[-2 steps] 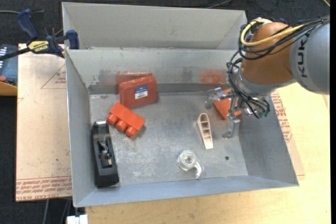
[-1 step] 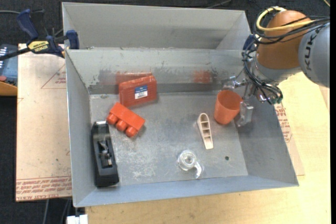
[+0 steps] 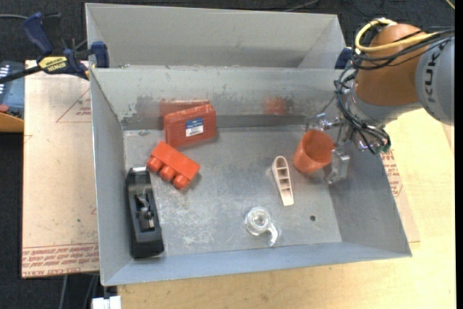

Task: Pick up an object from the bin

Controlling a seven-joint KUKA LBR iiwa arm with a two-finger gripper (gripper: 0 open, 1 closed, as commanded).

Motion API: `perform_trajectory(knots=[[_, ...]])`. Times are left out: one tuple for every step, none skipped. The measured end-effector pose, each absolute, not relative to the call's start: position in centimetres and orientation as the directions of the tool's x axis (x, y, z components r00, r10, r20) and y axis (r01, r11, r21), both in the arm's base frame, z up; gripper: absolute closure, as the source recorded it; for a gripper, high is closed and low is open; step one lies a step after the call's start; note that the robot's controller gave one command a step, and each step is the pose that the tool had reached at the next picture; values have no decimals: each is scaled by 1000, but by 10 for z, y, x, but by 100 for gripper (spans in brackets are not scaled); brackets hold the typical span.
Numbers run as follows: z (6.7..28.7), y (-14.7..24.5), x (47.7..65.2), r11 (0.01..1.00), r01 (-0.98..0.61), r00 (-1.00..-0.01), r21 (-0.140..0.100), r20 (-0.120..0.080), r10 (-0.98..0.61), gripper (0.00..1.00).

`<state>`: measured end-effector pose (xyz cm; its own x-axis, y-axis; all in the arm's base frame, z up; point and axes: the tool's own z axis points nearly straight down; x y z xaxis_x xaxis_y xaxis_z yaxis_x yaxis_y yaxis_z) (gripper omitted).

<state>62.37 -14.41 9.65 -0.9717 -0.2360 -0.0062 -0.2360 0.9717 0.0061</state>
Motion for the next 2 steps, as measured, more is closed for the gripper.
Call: perform_trajectory(knots=[[82,-142,627,879,-477,-879,-2,-11,-477,0],[83,-129,611,987,-159,-987,-5,-38,-159,100]])
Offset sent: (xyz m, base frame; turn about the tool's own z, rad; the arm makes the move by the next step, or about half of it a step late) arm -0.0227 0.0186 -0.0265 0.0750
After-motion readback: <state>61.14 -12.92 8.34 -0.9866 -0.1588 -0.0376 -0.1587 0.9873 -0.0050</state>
